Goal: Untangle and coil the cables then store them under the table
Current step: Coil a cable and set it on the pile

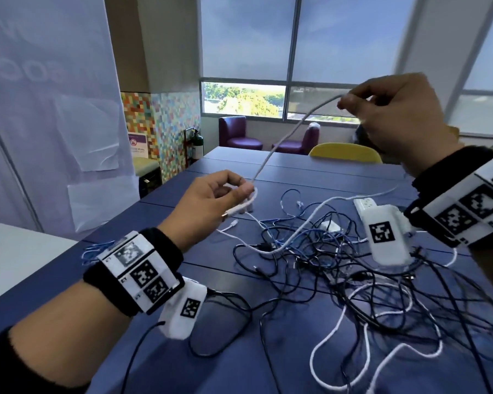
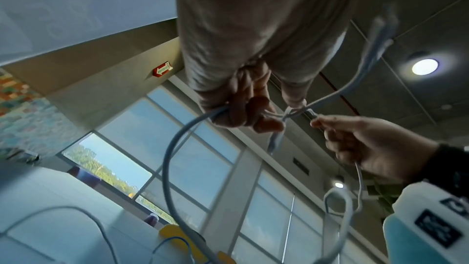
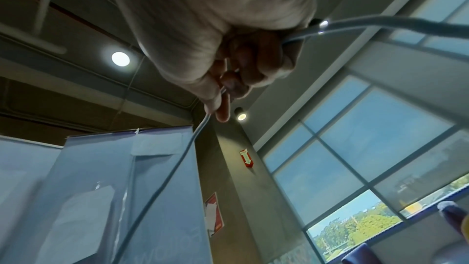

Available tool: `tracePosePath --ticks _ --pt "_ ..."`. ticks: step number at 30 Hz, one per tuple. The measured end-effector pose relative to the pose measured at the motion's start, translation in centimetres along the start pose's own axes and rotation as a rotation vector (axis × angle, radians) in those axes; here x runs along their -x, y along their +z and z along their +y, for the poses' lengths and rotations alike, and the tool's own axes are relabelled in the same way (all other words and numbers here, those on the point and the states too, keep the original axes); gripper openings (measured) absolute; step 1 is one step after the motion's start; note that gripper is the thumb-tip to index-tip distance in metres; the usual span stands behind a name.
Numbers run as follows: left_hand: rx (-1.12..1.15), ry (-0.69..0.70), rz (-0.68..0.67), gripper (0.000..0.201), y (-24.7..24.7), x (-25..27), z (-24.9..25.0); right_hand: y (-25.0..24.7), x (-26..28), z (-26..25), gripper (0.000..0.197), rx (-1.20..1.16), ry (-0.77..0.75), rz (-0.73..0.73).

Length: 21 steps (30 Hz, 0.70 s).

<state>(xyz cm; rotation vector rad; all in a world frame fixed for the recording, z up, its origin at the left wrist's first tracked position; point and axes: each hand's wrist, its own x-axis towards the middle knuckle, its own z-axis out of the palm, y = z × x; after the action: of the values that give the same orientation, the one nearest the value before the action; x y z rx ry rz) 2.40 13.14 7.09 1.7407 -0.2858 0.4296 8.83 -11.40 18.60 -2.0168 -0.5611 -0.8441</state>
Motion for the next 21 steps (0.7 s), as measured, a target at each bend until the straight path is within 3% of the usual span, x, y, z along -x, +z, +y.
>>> tracePosePath --ticks 3,7,10,16,21 --pt "0.025 0.000 0.031 0.012 0.6 -0.2 -0.3 -1.8 -0.3 2.7 0.018 0.071 0.087 0.007" --pt "-0.065 -0.039 0.236 0.016 1.7 -1.4 -0.6 -2.5 1.4 5.2 0.017 0.086 0.138 -0.006" --pt "-0.138 -0.157 0.290 0.019 2.3 -2.2 -1.4 -2.9 2.8 5.8 0.013 -0.087 0.146 0.002" --pt "0.013 -0.316 0.367 0.015 2.9 -2.4 -2.5 -3.1 4.7 9.0 0.015 0.014 0.259 0.040" --pt "-0.015 -0.286 0.494 0.030 1.7 -2.2 -2.9 -3.8 6.0 11.1 0.018 -0.155 0.403 0.230"
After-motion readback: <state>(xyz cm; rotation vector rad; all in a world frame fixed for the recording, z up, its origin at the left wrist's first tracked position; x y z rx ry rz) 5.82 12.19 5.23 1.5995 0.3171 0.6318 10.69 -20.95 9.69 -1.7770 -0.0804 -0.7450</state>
